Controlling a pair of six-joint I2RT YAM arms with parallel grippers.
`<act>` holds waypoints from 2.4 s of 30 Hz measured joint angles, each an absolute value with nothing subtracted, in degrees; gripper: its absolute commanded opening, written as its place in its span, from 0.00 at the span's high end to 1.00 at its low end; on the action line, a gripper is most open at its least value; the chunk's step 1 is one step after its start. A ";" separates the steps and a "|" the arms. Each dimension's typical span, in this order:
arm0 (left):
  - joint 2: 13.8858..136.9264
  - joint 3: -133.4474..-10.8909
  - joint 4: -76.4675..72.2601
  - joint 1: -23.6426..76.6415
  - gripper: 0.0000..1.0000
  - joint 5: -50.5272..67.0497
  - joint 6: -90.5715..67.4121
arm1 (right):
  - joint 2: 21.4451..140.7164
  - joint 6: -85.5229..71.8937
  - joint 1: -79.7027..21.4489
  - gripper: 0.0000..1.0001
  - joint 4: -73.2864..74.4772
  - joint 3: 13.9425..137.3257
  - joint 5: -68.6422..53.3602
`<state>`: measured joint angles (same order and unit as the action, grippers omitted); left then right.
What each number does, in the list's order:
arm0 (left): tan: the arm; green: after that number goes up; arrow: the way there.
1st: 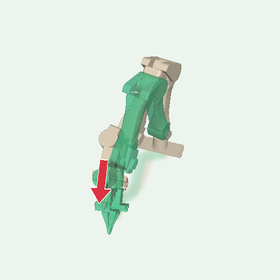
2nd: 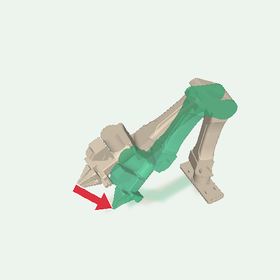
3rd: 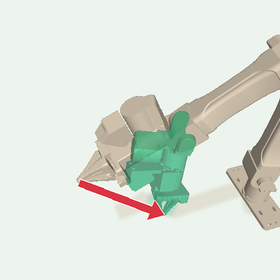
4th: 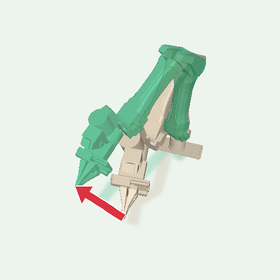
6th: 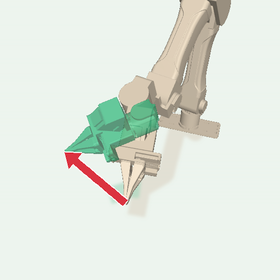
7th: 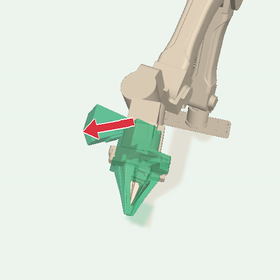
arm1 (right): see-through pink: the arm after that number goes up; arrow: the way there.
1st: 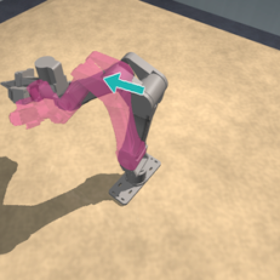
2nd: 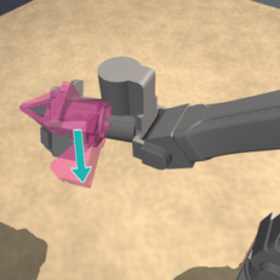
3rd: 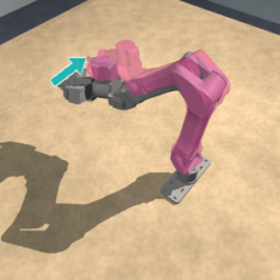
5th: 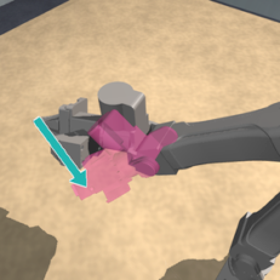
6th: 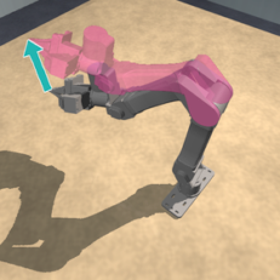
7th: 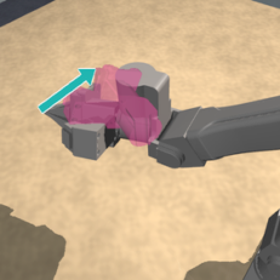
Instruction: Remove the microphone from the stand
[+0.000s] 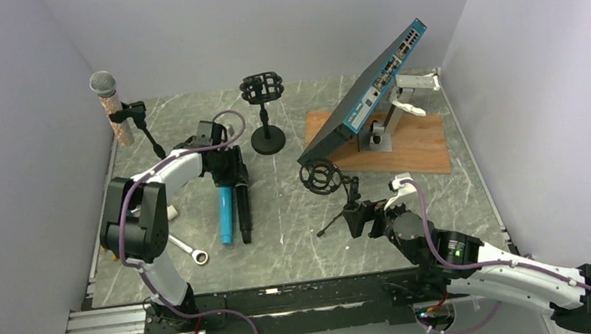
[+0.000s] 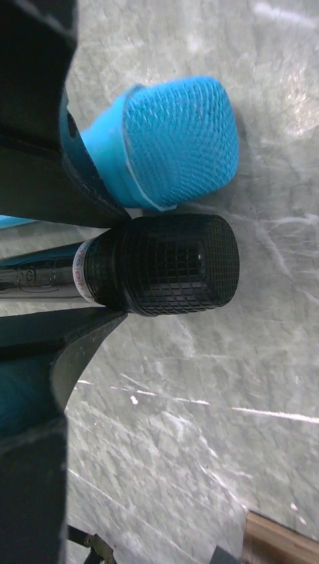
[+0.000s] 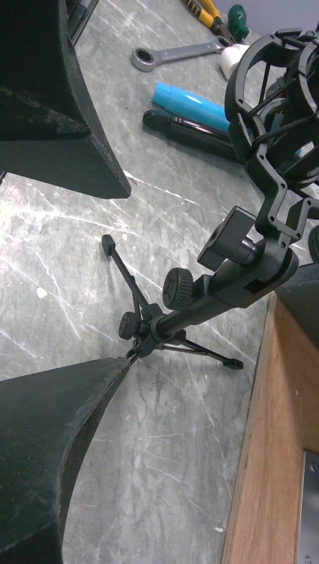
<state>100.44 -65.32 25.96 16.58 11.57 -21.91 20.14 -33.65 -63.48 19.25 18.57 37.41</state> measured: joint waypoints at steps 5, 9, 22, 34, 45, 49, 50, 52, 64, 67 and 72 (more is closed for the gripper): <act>102.96 -65.32 25.23 16.56 0.85 12.84 -22.22 | 19.94 -33.63 -63.46 0.09 18.96 18.57 37.41; 102.96 -65.12 24.18 16.53 0.70 13.34 -22.28 | 20.69 -33.63 -63.46 0.09 18.79 18.57 37.36; 98.61 -62.54 21.91 16.53 0.39 16.80 -23.44 | 20.88 -33.61 -63.48 0.09 18.37 18.57 37.01; 83.31 -62.02 22.13 16.51 0.31 18.24 -22.70 | 20.91 -33.63 -63.48 0.09 18.37 18.57 37.01; 75.24 -70.30 18.24 12.34 0.23 18.72 -23.77 | 20.88 -33.61 -63.46 0.09 18.37 18.57 37.01; 78.65 -78.32 13.47 8.14 0.16 23.14 -26.13 | 20.88 -33.63 -63.46 0.09 18.37 18.57 37.01; 79.81 -79.77 11.55 7.16 0.13 24.60 -26.85 | 20.86 -33.63 -63.48 0.09 18.37 18.57 37.01; 82.39 -81.97 7.84 5.26 0.08 28.01 -28.67 | 20.75 -33.63 -63.48 0.09 18.39 18.57 37.04; 111.09 -101.86 -11.84 2.22 0.06 52.95 -44.99 | 20.14 -33.65 -63.48 0.09 18.41 18.57 37.10; 117.86 -104.14 -22.31 2.22 0.05 56.99 -53.80 | 20.32 -33.67 -63.46 0.09 18.44 18.59 37.12; 122.69 -104.88 -33.30 2.85 0.08 60.75 -64.51 | 20.99 -33.67 -63.48 0.09 18.41 18.59 37.21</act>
